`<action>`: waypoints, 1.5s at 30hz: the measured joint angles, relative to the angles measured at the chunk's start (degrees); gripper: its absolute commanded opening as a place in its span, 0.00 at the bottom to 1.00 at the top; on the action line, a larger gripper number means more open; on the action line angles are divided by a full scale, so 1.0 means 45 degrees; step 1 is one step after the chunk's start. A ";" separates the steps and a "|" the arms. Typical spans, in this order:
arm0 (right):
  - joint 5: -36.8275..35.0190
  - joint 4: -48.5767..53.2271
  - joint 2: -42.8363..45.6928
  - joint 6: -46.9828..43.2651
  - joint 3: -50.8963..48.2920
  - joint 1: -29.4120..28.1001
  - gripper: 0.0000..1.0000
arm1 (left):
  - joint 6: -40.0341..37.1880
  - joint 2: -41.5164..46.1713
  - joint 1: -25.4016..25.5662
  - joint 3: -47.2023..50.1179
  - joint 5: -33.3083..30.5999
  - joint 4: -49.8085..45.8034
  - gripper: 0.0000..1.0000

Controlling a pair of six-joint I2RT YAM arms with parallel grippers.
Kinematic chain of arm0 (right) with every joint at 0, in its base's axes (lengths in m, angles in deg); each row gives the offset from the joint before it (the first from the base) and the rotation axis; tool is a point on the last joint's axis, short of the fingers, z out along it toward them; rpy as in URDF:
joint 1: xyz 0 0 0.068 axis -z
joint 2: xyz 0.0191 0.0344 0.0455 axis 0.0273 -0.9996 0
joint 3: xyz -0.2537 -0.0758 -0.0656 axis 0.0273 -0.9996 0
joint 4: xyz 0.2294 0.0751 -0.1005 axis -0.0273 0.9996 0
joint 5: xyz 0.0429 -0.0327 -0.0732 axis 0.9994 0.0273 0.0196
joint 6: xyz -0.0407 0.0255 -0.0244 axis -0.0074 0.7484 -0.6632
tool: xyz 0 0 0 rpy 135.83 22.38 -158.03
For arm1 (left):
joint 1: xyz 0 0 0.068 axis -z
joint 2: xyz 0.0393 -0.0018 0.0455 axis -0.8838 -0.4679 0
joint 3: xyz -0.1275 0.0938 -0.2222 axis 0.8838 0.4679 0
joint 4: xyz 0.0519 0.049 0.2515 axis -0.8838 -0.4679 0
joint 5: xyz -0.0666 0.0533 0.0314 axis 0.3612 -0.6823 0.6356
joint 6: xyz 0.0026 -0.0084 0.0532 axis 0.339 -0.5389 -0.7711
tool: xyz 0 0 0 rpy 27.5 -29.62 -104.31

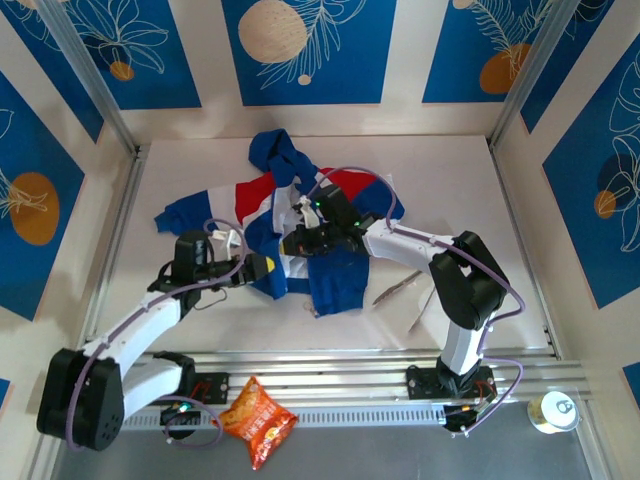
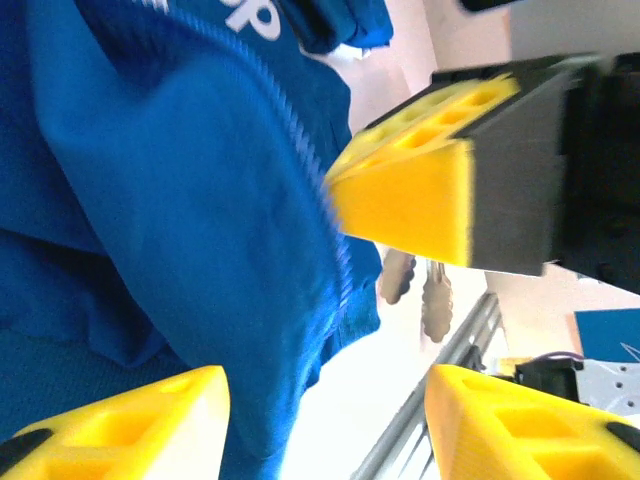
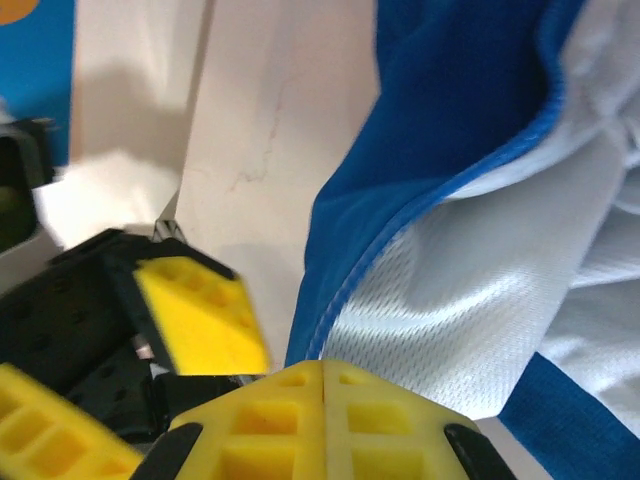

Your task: Zip up the jacket

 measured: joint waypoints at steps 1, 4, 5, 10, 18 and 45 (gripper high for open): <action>-0.0131 0.0131 0.0000 0.0180 -0.0015 0.0000 0.00 | 0.0000 0.0272 0.0000 0.0000 -0.0257 -0.0117 0.58; -0.0282 0.0316 0.0000 0.0631 -0.0034 0.0000 0.00 | 0.0189 0.0967 0.0005 0.0000 -0.0942 -0.0437 0.59; -0.0316 0.0355 0.0000 0.0753 -0.0034 0.0000 0.00 | 0.0257 0.1146 0.0005 0.0000 -0.1190 -0.0515 0.59; -0.0525 0.0510 0.0010 0.1180 -0.0039 0.0034 0.00 | 0.0593 0.1433 0.0330 0.0005 -0.2166 -0.0850 0.60; -0.0733 0.0709 0.0413 0.1676 -0.0238 0.0209 0.00 | 0.1224 0.1355 0.1749 0.0607 -0.2501 0.0933 0.61; -0.0607 -0.1200 0.0675 0.0855 -0.2540 -0.0204 0.64 | 0.0617 0.0894 0.2773 0.1569 -0.4371 0.0568 0.61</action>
